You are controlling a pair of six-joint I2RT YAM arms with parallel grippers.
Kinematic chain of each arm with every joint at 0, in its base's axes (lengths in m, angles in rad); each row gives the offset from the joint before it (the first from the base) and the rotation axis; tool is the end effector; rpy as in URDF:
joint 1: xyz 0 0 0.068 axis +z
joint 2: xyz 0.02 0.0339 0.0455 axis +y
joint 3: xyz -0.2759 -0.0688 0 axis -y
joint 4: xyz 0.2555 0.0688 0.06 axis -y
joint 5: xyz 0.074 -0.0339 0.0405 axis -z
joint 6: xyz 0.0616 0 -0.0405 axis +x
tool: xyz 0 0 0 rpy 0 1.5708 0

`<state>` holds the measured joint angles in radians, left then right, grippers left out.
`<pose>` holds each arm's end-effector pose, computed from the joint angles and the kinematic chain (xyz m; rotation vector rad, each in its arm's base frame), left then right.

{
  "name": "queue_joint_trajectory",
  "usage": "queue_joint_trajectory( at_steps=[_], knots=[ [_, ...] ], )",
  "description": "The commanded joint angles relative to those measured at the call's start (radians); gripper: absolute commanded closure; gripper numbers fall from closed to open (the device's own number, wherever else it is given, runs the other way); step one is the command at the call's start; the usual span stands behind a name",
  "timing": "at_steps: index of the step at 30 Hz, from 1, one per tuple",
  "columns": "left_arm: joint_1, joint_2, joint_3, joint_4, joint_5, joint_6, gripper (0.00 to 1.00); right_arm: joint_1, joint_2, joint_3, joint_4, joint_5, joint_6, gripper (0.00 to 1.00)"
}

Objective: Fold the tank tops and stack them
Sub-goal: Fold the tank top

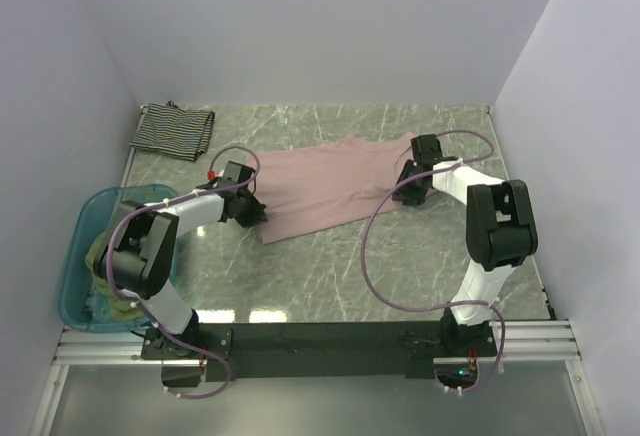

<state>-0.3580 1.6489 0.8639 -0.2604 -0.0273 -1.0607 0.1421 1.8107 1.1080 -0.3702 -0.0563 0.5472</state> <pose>0.3122 -0.1150 0.1331 -0.9355 2.5233 -0.4435 0.3797 0.0578 0.1431 0.5195 2.6249 0.3007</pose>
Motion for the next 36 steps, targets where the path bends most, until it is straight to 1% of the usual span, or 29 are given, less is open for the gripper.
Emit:
queue_joint_trajectory(
  at_steps=[1, 5, 14, 15, 20, 25, 28, 29, 32, 34, 36],
  knots=[
    [0.045, 0.008, -0.049, -0.019, -0.023, -0.009, 0.89, -0.035, 0.025, 0.036, -0.091, 0.055, 0.019, 0.56],
    [0.047, 0.000, -0.051, -0.019, -0.023, -0.005, 0.89, -0.065, 0.035, 0.035, -0.093, 0.039, 0.030, 0.57],
    [0.033, -0.049, -0.091, -0.011, 0.001, 0.008, 0.89, -0.137, 0.013, 0.032, -0.113, 0.041, 0.091, 0.56],
    [0.025, -0.063, -0.101, -0.014, -0.003, 0.005, 0.89, -0.180, 0.018, 0.036, -0.130, 0.055, 0.102, 0.56],
    [-0.067, -0.084, -0.126, -0.034, -0.039, -0.007, 0.89, -0.246, 0.050, 0.105, -0.196, 0.105, 0.122, 0.56],
    [-0.182, -0.089, -0.163, -0.031, -0.020, -0.039, 0.89, -0.298, 0.090, 0.160, -0.226, 0.102, 0.132, 0.56],
    [-0.246, -0.097, -0.164, -0.040, -0.016, -0.065, 0.89, -0.314, 0.134, 0.242, -0.271, 0.122, 0.135, 0.56],
    [-0.257, -0.101, -0.164, -0.046, -0.016, -0.073, 0.89, -0.320, 0.145, 0.278, -0.283, 0.116, 0.134, 0.56],
    [-0.265, -0.115, -0.164, -0.053, -0.022, -0.079, 0.87, -0.326, 0.154, 0.308, -0.274, 0.060, 0.116, 0.56],
    [-0.254, -0.110, -0.141, -0.069, -0.043, -0.071, 0.86, -0.325, 0.131, 0.300, -0.234, 0.020, 0.103, 0.55],
    [-0.239, -0.107, -0.120, -0.069, -0.037, -0.056, 0.86, -0.323, 0.086, 0.256, -0.176, -0.036, 0.085, 0.55]
  ],
)
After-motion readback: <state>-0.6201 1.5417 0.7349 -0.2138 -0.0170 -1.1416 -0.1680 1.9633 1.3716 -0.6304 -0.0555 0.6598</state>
